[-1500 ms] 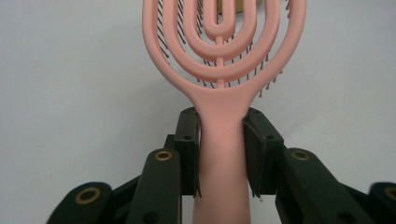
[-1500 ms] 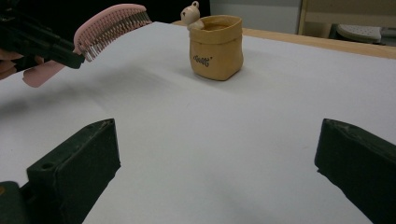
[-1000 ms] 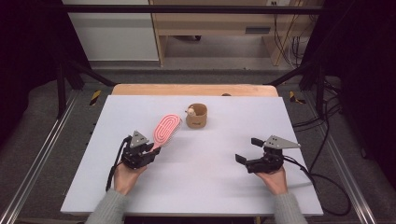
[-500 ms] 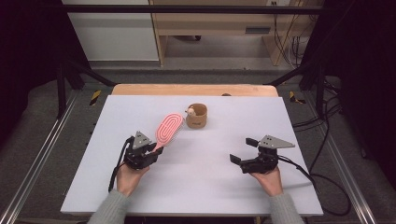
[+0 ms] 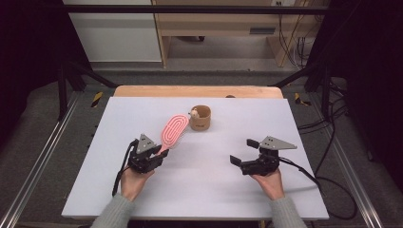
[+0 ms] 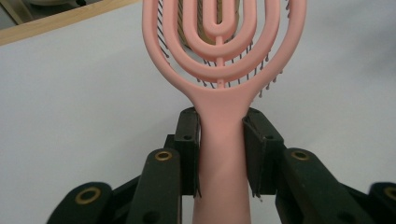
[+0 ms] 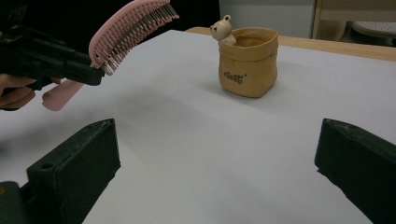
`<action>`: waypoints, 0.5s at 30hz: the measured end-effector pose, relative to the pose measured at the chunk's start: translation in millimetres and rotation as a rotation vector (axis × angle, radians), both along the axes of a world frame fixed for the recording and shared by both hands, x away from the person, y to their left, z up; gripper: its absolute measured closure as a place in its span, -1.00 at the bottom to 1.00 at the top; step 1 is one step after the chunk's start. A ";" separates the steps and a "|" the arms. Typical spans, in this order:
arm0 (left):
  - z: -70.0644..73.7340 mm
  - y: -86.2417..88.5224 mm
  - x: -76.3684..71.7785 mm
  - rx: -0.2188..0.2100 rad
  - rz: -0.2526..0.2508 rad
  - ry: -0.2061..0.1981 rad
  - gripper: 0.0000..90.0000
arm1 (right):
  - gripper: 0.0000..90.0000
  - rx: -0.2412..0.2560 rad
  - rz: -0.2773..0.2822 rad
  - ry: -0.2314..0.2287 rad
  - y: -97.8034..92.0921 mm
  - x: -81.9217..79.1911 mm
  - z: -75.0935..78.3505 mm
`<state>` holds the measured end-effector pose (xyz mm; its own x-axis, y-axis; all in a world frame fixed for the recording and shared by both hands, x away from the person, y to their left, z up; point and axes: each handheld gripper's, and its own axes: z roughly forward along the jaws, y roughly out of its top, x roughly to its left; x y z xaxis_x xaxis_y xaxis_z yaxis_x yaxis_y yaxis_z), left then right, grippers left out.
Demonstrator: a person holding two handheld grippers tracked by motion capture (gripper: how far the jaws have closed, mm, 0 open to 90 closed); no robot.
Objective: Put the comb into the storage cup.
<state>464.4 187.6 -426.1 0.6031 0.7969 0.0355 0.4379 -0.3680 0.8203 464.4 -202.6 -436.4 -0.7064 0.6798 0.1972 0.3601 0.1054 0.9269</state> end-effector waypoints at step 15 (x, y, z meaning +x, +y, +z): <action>1.7 -8.4 -3.9 -0.014 -0.008 -0.015 0.54 | -0.99 0.004 0.005 0.006 17.2 1.2 6.5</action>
<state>460.6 179.2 -424.5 0.6086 0.7927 0.0333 0.4228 -0.3596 0.8318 465.6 -185.3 -429.9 -0.7083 0.6757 0.2043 0.3654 0.1032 0.9251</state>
